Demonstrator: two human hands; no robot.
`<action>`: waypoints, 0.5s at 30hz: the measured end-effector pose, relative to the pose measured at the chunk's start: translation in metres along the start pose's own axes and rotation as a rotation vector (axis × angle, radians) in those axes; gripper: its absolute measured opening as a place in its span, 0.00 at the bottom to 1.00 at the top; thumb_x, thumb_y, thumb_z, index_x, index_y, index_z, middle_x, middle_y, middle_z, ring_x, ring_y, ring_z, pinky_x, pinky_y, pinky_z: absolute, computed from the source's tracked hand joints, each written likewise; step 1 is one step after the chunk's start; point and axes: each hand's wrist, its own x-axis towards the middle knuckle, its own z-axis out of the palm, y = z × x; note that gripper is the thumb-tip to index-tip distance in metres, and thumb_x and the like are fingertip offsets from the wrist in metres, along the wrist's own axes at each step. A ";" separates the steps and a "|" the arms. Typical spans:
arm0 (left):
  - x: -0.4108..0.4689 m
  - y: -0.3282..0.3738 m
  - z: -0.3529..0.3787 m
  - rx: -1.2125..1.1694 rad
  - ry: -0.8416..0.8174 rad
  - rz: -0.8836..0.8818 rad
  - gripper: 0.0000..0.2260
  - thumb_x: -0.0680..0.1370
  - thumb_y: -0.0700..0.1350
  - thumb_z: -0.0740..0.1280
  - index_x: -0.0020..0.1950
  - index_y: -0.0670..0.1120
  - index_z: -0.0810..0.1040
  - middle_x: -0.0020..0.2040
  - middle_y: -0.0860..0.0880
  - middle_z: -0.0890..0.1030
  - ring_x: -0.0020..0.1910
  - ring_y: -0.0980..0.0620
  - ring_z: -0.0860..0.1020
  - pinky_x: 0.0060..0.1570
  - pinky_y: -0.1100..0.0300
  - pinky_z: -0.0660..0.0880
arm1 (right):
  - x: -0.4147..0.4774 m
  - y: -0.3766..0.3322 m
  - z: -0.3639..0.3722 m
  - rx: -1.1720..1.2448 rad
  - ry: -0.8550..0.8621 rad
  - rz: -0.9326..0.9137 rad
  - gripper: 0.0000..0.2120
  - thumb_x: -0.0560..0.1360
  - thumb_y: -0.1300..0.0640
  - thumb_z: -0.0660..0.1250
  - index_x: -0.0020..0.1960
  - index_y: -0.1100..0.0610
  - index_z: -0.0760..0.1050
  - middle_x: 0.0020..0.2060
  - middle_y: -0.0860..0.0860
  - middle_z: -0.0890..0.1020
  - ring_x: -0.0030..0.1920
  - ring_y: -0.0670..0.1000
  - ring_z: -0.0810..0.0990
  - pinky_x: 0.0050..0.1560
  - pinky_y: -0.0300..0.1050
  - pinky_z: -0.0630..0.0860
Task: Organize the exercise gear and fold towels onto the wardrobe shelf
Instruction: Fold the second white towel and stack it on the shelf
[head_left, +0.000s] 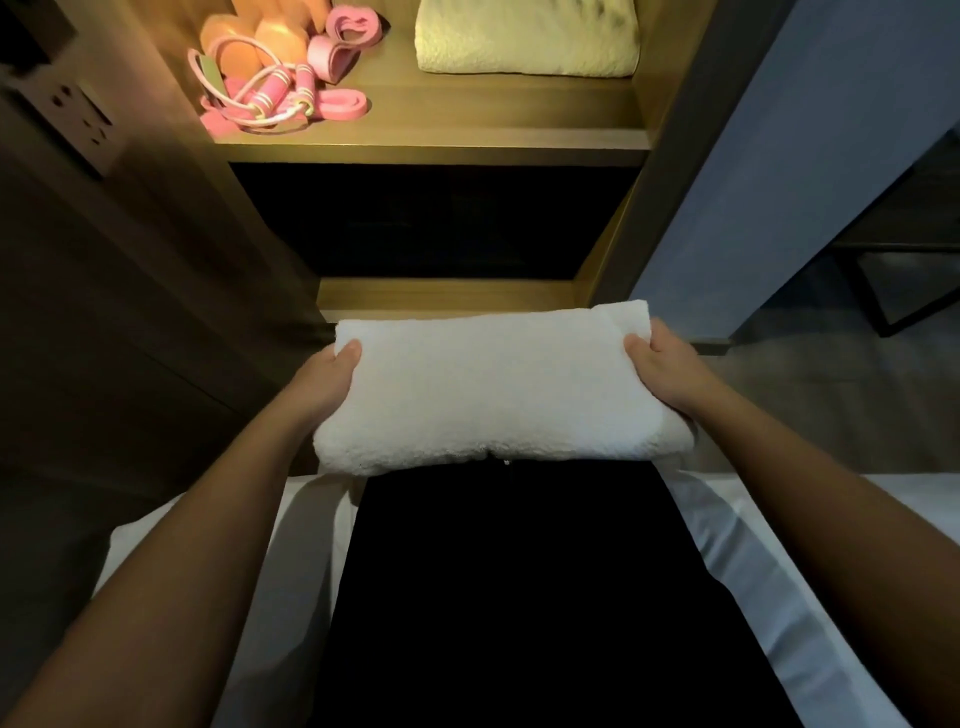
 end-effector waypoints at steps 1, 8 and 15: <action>0.005 0.001 0.000 0.024 -0.015 -0.040 0.28 0.83 0.60 0.51 0.77 0.45 0.61 0.75 0.43 0.67 0.72 0.42 0.67 0.71 0.43 0.63 | 0.006 -0.001 0.000 -0.031 -0.013 0.022 0.21 0.83 0.48 0.52 0.74 0.55 0.62 0.67 0.54 0.72 0.59 0.53 0.72 0.56 0.47 0.65; -0.001 -0.007 0.004 0.321 0.013 -0.078 0.24 0.83 0.55 0.57 0.73 0.40 0.65 0.69 0.39 0.71 0.64 0.40 0.72 0.60 0.48 0.70 | 0.012 0.006 0.010 -0.113 -0.094 0.165 0.26 0.82 0.46 0.57 0.76 0.56 0.59 0.72 0.57 0.69 0.68 0.60 0.70 0.68 0.57 0.68; -0.045 0.048 0.056 0.725 -0.022 0.631 0.26 0.81 0.59 0.53 0.78 0.52 0.58 0.79 0.48 0.57 0.78 0.48 0.55 0.75 0.46 0.53 | -0.014 -0.051 0.037 -0.436 -0.161 -0.412 0.27 0.83 0.44 0.51 0.79 0.51 0.54 0.79 0.49 0.52 0.79 0.52 0.48 0.76 0.57 0.47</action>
